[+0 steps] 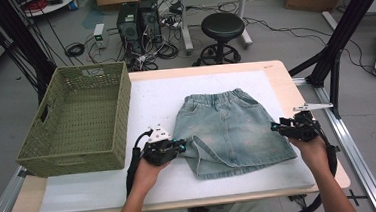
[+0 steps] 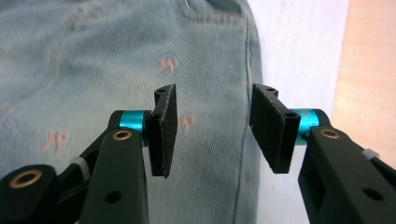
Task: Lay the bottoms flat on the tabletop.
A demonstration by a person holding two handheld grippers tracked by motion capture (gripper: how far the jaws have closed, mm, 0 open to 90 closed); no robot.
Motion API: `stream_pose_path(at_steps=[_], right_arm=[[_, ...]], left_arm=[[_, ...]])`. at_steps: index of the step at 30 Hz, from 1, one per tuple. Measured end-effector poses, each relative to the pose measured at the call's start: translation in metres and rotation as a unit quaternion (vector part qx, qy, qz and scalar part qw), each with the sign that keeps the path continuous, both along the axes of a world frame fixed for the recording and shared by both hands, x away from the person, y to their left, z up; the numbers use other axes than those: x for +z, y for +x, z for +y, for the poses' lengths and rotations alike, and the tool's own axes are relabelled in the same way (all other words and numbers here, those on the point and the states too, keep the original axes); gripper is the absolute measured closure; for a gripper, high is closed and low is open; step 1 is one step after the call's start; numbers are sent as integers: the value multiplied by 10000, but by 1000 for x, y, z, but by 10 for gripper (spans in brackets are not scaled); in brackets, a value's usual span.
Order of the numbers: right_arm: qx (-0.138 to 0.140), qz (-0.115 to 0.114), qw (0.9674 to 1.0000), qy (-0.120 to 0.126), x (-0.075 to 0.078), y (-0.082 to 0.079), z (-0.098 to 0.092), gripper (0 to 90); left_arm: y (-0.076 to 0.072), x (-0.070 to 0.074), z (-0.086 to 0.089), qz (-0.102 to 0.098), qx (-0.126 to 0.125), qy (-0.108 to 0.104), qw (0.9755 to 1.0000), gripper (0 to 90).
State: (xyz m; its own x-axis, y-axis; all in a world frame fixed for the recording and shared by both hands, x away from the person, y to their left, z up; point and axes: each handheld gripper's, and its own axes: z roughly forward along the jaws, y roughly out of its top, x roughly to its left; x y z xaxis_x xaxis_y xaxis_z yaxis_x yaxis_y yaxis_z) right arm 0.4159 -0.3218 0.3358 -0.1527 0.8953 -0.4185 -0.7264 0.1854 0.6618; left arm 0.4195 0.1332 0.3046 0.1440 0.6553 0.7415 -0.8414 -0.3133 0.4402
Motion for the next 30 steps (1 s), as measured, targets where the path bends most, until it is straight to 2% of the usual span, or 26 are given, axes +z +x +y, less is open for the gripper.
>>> stream_pose_path(at_steps=[1, 3, 5, 6, 8, 9, 11, 13, 14, 15, 16, 18, 19, 21, 26, 29, 30], right_arm=[[-59, 36, 10000, -19, -3, 2, 0, 519], [-151, 85, 9998, -59, -10, 8, 1, 519], [-161, 113, 9998, -41, -11, 9, 0, 519], [-157, 155, 9998, -27, -12, 11, -1, 517], [-118, 171, 9998, 13, -13, 13, -2, 515], [-109, 174, 9998, 9, -13, 14, -2, 515], [-123, 185, 9997, -38, -14, 14, -1, 514], [-114, 183, 9998, -35, -14, 13, -1, 514], [-110, 180, 9998, -40, -13, 13, -1, 514], [-106, 172, 9998, -44, -13, 13, -2, 514], [-99, 190, 9998, -48, -13, 13, -2, 514], [-98, 183, 9998, -44, -12, 14, -3, 514], [-103, 201, 9997, -45, -12, 14, -4, 514], [-99, 222, 9997, -24, -12, 15, -6, 514], [-113, 216, 9997, -39, -13, 16, -4, 514], [-134, 217, 9997, -22, -14, 16, -3, 514], [-220, 243, 9995, -15, -14, 17, -2, 516]], left_arm=[[-2, -2, 1, 23, -73, -3, 10000, 685], [-7, -7, 3, -102, -219, -52, 9997, 578], [-13, -8, 0, -241, -294, -64, 9993, 557], [-15, -6, -4, -269, -344, -51, 9990, 520], [-18, -1, -14, -290, -422, -20, 9987, 510], [-19, 3, -21, -252, -376, 41, 9990, 504], [-14, 11, -34, -25, -269, 139, 9995, 466], [-6, 18, -43, 126, -55, 121, 9998, 466], [-2, 20, -45, 237, -26, 69, 9997, 469], [1, 21, -46, 299, 17, 51, 9995, 487], [3, 20, -46, 280, 68, 80, 9996, 555], [5, 15, -45, 141, 148, 135, 9997, 787], [4, 13, -42, 123, 141, 163, 9997, 814], [2, 7, -36, 28, 96, 207, 9997, 831], [-4, -14, -14, -176, -196, 253, 9993, 832], [-6, -31, 0, -267, -178, 390, 9987, 836], [-5, -37, 5, -286, -140, 404, 9987, 843]])
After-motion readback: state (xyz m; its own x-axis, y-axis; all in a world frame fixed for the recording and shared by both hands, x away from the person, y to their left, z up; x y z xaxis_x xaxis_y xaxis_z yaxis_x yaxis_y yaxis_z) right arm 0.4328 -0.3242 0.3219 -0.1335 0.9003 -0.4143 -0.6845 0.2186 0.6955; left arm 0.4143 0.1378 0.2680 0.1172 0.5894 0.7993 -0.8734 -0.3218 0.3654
